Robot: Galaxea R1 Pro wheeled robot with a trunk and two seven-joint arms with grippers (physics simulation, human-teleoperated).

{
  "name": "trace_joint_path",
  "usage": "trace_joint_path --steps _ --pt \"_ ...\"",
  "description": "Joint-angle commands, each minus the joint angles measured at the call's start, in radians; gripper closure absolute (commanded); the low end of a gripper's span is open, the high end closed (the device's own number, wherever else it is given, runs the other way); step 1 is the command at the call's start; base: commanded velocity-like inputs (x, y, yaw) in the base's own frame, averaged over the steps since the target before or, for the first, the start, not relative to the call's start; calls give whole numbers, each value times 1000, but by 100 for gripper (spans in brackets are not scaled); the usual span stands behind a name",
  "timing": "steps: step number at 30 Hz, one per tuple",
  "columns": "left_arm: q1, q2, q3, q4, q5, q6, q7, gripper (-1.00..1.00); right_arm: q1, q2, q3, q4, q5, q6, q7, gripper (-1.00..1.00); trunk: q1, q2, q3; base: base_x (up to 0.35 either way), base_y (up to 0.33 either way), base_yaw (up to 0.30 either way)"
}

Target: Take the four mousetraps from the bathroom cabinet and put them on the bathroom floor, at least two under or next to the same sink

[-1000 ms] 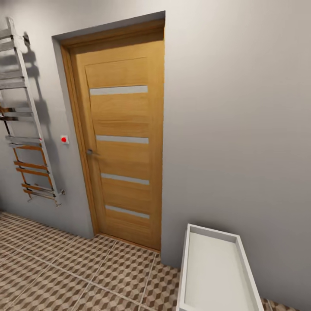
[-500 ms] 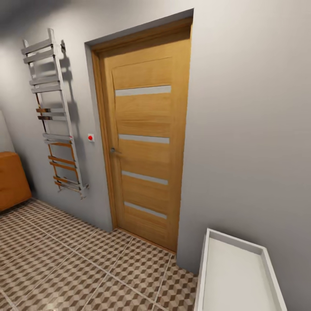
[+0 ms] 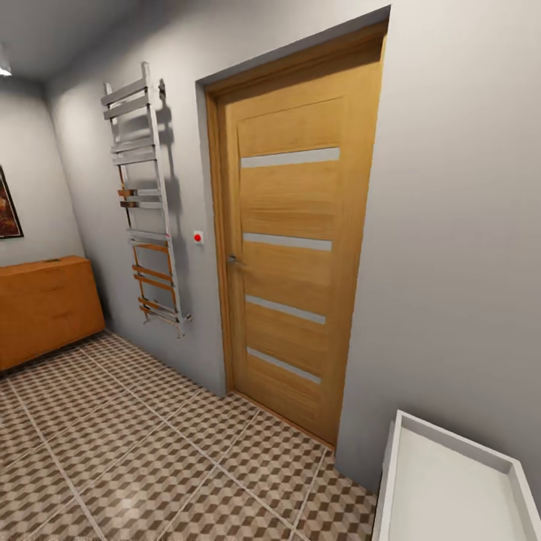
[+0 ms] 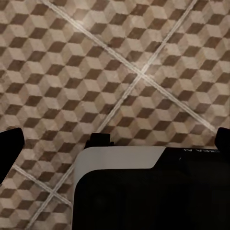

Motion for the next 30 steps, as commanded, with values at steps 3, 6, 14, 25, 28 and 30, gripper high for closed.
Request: trace_joint_path --steps 3,6,14,25,28,30 --pt "-1 -3 -7 2 12 -4 0 -100 -1 -1 8 3 2 -6 -1 -100 0 -1 -1 0 0 240" --pt "-1 -3 -6 2 14 -4 0 -100 -1 1 8 3 8 -5 -1 -100 0 -1 -1 0 0 159" --pt "-1 -8 -3 2 16 -2 0 -100 -1 5 7 3 23 -4 0 -100 0 -1 -1 0 0 54" --pt "-1 -35 -3 5 19 -1 -1 -100 -1 5 7 3 32 -4 0 -100 0 -1 -1 0 0 115" --pt "-1 -41 -3 7 20 -2 -1 -100 -1 5 7 3 32 -4 0 -100 0 -1 -1 0 0 246" --pt "-1 -45 -4 8 21 -2 -1 -100 -1 5 7 3 32 -4 0 -100 0 -1 -1 0 0 266"
